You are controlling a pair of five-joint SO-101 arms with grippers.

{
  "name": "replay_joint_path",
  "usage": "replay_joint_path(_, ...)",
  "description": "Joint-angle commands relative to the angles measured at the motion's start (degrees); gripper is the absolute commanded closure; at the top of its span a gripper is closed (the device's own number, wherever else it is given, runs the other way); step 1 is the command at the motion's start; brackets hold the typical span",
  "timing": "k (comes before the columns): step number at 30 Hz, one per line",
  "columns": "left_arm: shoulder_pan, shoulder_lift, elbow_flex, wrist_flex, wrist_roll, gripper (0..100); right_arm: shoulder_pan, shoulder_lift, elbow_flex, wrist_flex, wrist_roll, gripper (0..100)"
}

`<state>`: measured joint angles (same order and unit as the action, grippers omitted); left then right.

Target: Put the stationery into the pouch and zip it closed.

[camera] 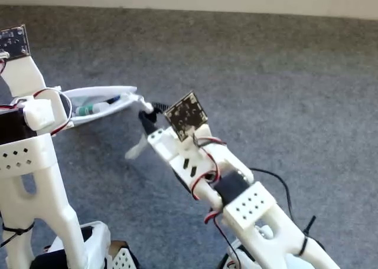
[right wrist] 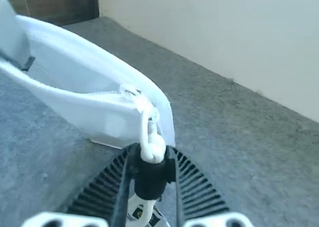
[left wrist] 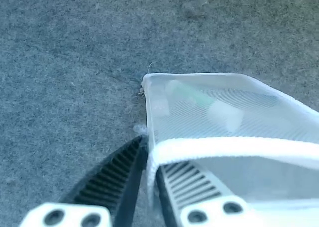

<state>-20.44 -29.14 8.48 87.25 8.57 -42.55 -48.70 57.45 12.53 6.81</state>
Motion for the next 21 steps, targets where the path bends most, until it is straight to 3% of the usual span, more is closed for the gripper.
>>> replay_joint_path(1,0.7,-0.2,-0.4,-0.6,-0.5,99,-3.4,-7.9,-0.6,11.8,1.8,99.4)
replay_joint_path(8,2.8,-0.2,-0.6,-1.5,-4.5,98,-10.3,-17.4,-0.5,29.1,5.8,99.4)
replay_joint_path(12,5.3,-0.2,-2.6,-1.1,-4.7,88,-12.9,-21.4,-0.5,35.6,8.3,99.4)
replay_joint_path(15,8.7,-0.2,-4.2,-1.0,-9.1,83,-13.3,-24.0,-0.5,40.1,9.7,99.4)
replay_joint_path(21,17.8,-0.2,-5.7,0.3,-15.1,82,-13.3,-31.5,1.7,46.2,9.8,99.4)
